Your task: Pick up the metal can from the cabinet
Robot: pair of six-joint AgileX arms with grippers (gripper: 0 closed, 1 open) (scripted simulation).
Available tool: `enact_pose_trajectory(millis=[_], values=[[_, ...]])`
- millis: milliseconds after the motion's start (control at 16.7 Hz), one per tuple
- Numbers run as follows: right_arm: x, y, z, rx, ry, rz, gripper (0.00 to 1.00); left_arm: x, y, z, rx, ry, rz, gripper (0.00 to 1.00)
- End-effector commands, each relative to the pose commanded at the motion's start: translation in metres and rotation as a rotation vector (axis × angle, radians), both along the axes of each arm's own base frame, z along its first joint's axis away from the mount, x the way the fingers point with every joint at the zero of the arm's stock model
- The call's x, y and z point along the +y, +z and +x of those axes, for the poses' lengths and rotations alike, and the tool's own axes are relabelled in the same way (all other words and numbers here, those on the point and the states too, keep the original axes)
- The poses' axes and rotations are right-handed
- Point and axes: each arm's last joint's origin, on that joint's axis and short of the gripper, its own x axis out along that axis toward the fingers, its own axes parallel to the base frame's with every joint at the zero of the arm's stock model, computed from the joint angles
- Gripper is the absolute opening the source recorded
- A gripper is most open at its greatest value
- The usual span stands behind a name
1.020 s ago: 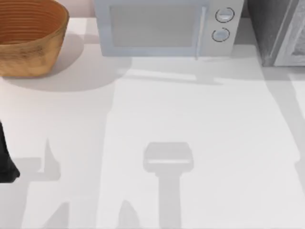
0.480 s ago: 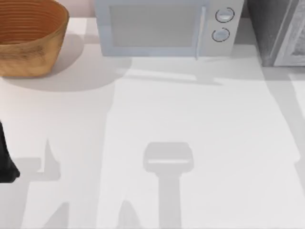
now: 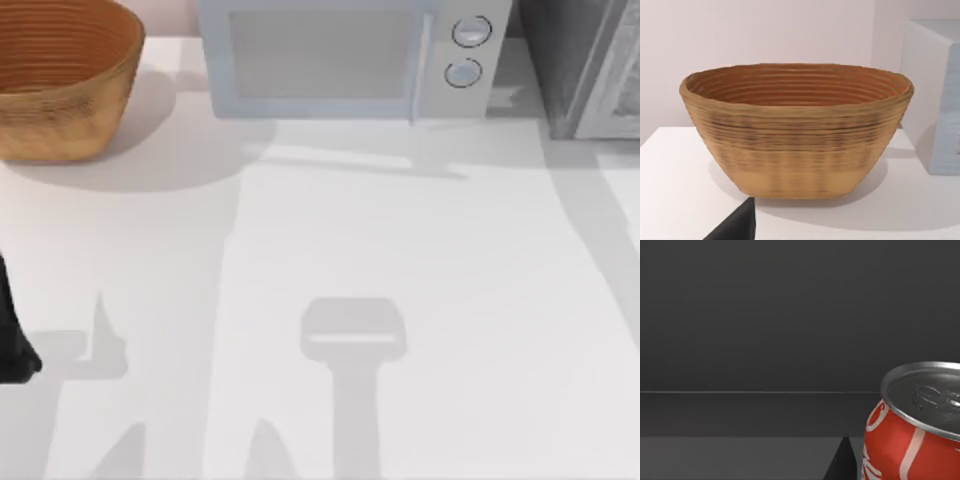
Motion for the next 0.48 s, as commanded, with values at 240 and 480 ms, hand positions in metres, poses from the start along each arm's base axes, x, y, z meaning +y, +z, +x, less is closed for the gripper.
enact_pose_trajectory(millis=[240, 480], values=[[-0.002, 0.023, -0.081, 0.006, -0.001, -0.001, 0.00, 0.000, 0.000, 0.000, 0.000, 0.000, 0.000, 1.00], [-0.006, 0.030, -0.118, 0.001, -0.002, 0.000, 0.00, 0.000, 0.000, 0.000, 0.000, 0.000, 0.000, 1.00]])
